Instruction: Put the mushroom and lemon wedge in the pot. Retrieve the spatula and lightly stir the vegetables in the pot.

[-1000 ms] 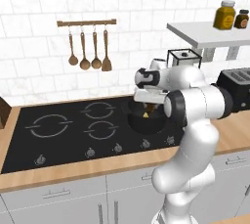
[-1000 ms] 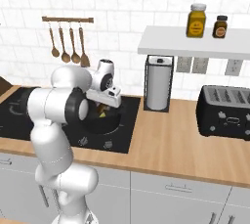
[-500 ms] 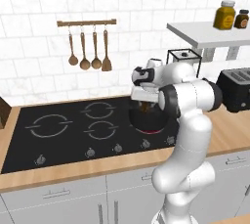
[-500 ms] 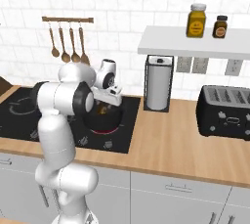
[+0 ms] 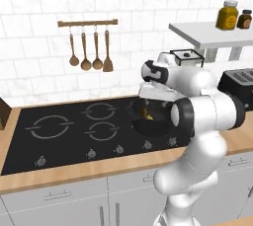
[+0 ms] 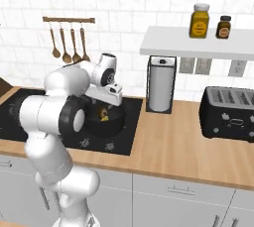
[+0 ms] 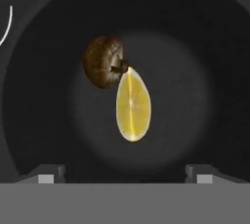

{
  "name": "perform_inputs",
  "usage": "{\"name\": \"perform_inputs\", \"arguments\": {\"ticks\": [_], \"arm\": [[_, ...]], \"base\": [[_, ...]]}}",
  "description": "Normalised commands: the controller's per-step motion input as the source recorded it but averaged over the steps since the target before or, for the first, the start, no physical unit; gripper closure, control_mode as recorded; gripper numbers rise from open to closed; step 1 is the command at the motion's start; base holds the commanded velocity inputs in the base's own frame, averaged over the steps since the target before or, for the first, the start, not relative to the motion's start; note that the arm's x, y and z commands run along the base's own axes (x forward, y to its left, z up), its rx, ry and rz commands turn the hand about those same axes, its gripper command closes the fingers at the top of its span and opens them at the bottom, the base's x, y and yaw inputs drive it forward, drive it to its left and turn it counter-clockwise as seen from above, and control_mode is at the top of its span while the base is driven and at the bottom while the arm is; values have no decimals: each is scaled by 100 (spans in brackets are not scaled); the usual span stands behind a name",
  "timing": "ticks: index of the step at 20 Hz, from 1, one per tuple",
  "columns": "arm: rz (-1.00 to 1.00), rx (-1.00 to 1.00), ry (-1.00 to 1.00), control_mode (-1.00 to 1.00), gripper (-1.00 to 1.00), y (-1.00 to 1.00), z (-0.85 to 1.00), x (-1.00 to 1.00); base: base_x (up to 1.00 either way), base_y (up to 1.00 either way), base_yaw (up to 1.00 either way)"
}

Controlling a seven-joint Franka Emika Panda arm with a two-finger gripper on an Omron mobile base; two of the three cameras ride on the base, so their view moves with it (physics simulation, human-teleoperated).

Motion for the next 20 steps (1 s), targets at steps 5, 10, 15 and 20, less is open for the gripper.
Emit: {"name": "perform_inputs", "arguments": {"ticks": [5,10,15,20], "arm": [[3,0,-4,-100,-100,24,90,-94],[5,0,-5,-100,-100,11,3,-41],[1,0,-33,-100,-100,4,90,-100],[0,0,-19,-100,-100,0,100,-100]], "base": [[0,0,0],[0,0,0],[0,0,0],[0,0,0]]}}
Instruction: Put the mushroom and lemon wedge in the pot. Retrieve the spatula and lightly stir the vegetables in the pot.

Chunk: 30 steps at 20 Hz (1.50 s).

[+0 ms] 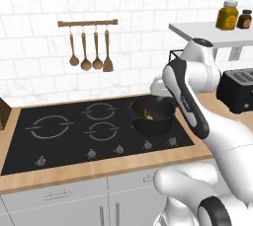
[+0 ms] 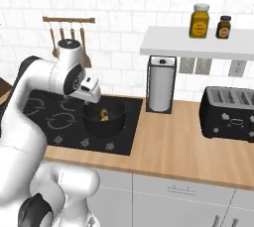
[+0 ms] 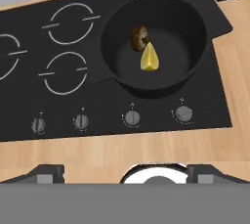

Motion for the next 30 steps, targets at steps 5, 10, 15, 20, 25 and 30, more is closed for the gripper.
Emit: {"name": "perform_inputs", "arguments": {"ticks": [5,10,15,20,25,30], "arm": [[1,-6,-9,-100,-100,7,89,-96],[0,0,0,-100,-100,-11,11,-13],[0,0,0,-100,-100,0,0,0],[0,0,0,-100,-100,0,0,0],[0,0,0,100,-100,0,0,0],[0,0,0,100,-100,0,0,0]], "base": [[0,0,0],[0,0,0],[0,0,0],[0,0,0],[0,0,0],[-8,76,17]]}}
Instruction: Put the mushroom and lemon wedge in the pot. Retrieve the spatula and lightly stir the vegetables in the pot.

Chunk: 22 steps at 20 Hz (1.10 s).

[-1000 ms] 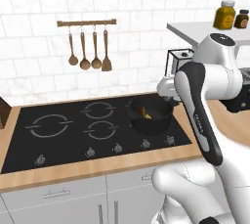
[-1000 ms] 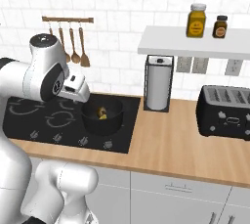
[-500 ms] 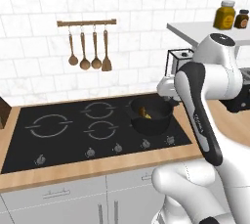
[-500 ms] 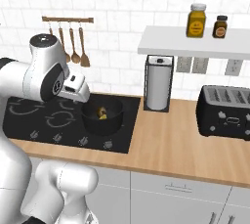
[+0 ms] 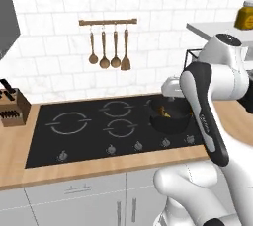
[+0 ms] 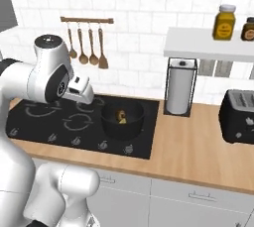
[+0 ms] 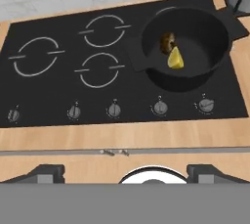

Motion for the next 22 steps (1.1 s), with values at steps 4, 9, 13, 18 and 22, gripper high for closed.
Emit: {"name": "perform_inputs", "arguments": {"ticks": [4,9,13,18,22], "arm": [[0,0,0,100,-100,0,0,0],[0,0,0,100,-100,0,0,0],[0,0,0,100,-100,0,0,0],[0,0,0,100,-100,0,0,0],[0,0,0,100,-100,0,0,0]], "base": [[0,100,14],[0,100,5],[0,100,2],[2,100,2],[14,100,1]]}}
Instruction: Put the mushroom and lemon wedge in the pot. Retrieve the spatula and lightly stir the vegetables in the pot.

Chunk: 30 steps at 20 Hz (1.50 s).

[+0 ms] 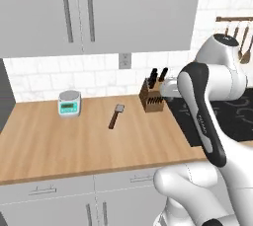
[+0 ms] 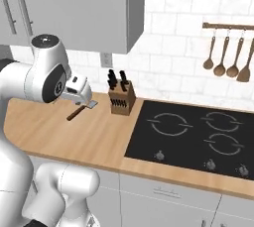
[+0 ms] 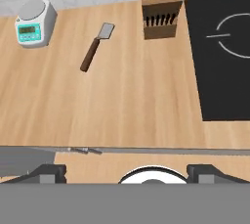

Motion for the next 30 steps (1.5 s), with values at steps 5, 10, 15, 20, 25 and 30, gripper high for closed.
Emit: {"name": "perform_inputs", "arguments": {"ticks": [5,10,15,20,25,30], "arm": [[0,0,0,100,-100,0,0,0],[0,0,0,100,-100,0,0,0],[-1,1,10,-100,-100,-10,-26,0],[-7,0,13,-100,-100,-14,-66,-5],[-1,0,8,-100,-100,-33,-55,-5],[-7,-18,-7,-100,-100,-4,-69,14]], "base": [[44,100,0],[55,89,-4],[2,1,-1],[0,0,0],[0,0,0],[0,0,0]]}}
